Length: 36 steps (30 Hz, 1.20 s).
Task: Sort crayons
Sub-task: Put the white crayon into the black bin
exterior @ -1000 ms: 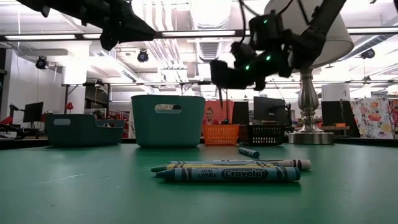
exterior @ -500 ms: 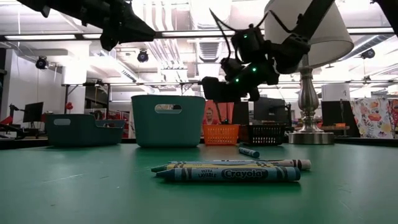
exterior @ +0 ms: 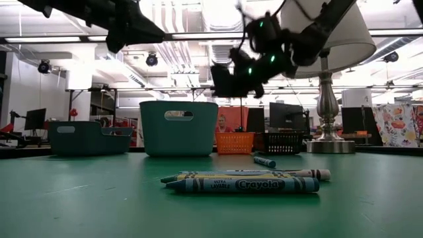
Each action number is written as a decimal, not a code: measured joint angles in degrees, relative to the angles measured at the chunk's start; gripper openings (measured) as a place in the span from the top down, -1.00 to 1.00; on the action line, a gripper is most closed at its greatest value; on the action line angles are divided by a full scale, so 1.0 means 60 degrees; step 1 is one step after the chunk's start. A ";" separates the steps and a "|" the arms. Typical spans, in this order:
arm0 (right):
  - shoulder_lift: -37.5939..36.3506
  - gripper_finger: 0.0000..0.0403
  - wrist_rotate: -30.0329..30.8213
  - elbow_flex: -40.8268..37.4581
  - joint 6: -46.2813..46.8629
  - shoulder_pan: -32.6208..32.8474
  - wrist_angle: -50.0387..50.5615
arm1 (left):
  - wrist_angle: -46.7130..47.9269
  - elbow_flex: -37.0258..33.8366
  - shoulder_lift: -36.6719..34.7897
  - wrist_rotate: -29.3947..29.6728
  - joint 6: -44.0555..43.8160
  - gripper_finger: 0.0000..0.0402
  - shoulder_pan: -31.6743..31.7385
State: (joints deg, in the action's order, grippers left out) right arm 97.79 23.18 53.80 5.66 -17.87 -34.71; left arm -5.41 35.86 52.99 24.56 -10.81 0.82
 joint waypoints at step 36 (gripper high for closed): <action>-0.3085 0.66 -0.4875 0.2528 0.4342 0.3078 1.1298 | 0.2495 0.1537 -0.0141 -0.0059 -0.0117 0.58 -0.1089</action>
State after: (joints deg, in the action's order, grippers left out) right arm 79.28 -6.06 68.97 31.71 0.60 33.08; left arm 9.56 45.08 52.14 24.21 -11.51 -5.72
